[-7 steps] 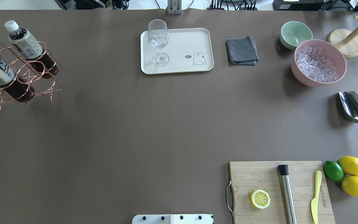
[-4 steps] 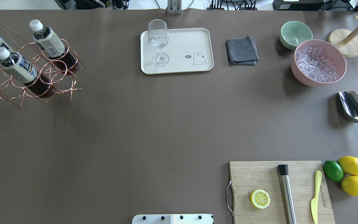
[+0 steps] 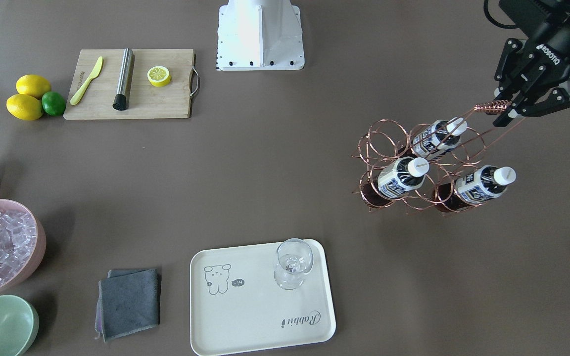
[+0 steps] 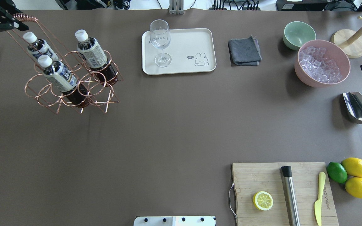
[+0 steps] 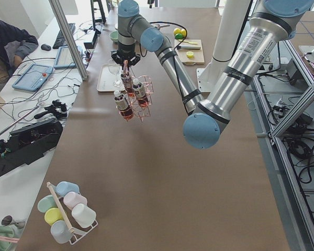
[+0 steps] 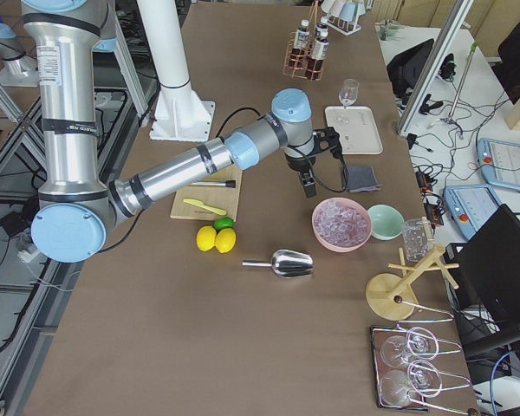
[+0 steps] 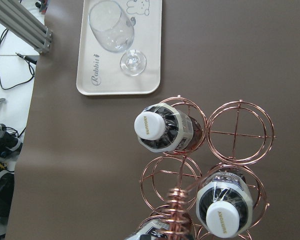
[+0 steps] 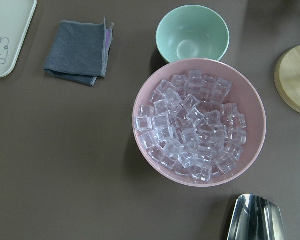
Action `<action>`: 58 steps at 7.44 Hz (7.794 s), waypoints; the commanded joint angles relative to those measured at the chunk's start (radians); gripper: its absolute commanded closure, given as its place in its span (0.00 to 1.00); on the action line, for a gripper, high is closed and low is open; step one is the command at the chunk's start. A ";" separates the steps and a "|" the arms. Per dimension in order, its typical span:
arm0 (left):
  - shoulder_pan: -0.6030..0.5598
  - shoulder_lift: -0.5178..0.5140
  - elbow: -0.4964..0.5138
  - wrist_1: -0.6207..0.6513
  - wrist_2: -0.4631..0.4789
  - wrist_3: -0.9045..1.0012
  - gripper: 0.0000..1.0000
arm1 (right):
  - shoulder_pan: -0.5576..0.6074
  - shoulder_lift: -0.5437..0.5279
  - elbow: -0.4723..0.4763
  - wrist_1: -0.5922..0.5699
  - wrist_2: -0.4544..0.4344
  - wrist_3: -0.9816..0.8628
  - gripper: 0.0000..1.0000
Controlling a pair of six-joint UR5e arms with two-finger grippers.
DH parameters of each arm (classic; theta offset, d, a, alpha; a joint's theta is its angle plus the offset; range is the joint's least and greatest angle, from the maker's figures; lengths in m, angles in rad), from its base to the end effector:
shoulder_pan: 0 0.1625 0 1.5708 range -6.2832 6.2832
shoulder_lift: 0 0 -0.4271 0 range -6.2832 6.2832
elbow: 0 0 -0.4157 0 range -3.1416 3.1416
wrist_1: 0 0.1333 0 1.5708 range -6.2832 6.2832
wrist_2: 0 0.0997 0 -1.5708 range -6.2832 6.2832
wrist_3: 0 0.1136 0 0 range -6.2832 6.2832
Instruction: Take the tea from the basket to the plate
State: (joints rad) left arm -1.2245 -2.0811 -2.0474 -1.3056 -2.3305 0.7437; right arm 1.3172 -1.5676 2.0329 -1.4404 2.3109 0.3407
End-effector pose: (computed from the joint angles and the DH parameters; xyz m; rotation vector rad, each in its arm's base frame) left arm 0.1407 -0.5521 0.1843 0.8771 0.6193 1.2650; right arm -0.0712 -0.5006 0.4166 0.3325 -0.8514 -0.1394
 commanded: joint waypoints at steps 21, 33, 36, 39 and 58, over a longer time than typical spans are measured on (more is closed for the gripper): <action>0.510 -0.295 0.001 -0.081 0.410 -0.396 1.00 | -0.607 0.222 -0.125 0.873 -0.582 0.391 0.00; 0.600 -0.247 0.023 -0.093 0.439 -0.514 1.00 | -0.708 0.442 -0.178 0.665 -0.757 0.388 0.00; 0.593 -0.247 0.018 -0.095 0.438 -0.514 1.00 | -0.753 0.443 -0.175 0.660 -0.803 0.380 0.00; 0.580 -0.247 0.012 -0.095 0.435 -0.514 1.00 | -0.757 0.475 -0.187 0.626 -0.808 0.380 0.01; 0.576 -0.240 0.006 -0.095 0.433 -0.511 1.00 | -0.790 0.578 -0.234 0.513 -0.857 0.380 1.00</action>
State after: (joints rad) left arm -0.6489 -2.3209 -2.0417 -1.4005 -1.8984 0.2332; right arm 0.4807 -0.9943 1.7411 -0.8512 1.3886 0.7201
